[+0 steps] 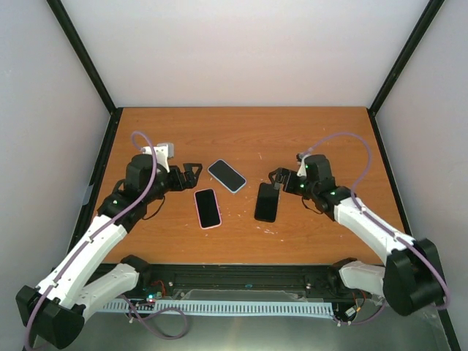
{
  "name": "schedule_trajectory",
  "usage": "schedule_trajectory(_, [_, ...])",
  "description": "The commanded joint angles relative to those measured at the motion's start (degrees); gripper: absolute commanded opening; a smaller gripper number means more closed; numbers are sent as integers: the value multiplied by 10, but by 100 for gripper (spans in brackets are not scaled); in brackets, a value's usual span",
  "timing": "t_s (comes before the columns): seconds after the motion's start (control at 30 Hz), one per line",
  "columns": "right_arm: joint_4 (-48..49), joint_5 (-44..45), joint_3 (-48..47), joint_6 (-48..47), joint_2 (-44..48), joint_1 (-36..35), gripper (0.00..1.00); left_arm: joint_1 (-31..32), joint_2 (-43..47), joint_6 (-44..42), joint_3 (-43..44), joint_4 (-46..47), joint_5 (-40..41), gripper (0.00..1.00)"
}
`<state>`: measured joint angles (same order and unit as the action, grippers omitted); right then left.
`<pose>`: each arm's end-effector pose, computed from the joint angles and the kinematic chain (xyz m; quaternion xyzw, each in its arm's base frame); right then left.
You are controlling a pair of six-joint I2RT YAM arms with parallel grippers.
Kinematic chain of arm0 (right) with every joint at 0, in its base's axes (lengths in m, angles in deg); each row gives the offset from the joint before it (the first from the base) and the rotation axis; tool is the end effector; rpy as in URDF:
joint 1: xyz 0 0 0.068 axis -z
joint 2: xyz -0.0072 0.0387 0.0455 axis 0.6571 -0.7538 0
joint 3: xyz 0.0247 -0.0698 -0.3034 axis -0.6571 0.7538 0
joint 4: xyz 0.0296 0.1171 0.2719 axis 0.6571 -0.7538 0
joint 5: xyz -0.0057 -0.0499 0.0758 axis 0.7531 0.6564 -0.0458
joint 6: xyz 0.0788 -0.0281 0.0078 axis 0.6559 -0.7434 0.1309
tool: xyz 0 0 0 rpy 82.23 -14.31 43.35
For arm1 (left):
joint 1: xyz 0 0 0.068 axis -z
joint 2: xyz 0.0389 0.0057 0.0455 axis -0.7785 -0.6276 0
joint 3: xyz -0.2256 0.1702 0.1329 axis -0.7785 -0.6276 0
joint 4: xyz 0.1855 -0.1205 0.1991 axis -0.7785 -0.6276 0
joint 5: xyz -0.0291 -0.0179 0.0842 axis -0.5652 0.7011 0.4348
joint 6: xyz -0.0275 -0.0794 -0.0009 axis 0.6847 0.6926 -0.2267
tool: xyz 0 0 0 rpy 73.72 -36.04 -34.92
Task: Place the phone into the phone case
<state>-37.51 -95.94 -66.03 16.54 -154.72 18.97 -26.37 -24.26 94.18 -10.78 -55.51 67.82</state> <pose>0.2739 0.1298 0.2152 0.0394 0.8962 0.2940 0.3298 0.2164 -0.1105 0.3244 -0.0076 0.8484 -0.2940 0.4402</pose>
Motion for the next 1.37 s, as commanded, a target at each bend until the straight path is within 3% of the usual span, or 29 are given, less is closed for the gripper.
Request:
schedule_trajectory(0.0, [-110,27,-41,-24,77,3,100,1,-1,19,39,-6,40,100])
schedule_trajectory(0.4, [-289,74,-161,-32,233,3,100,1,39,-14,116,-22,35,100])
schedule_trajectory(0.63, [-297,87,-168,-16,284,3,100,1,59,-32,138,-22,44,99])
schedule_trajectory(1.33, [-302,110,-151,-3,329,3,100,1,70,-21,94,-28,58,100])
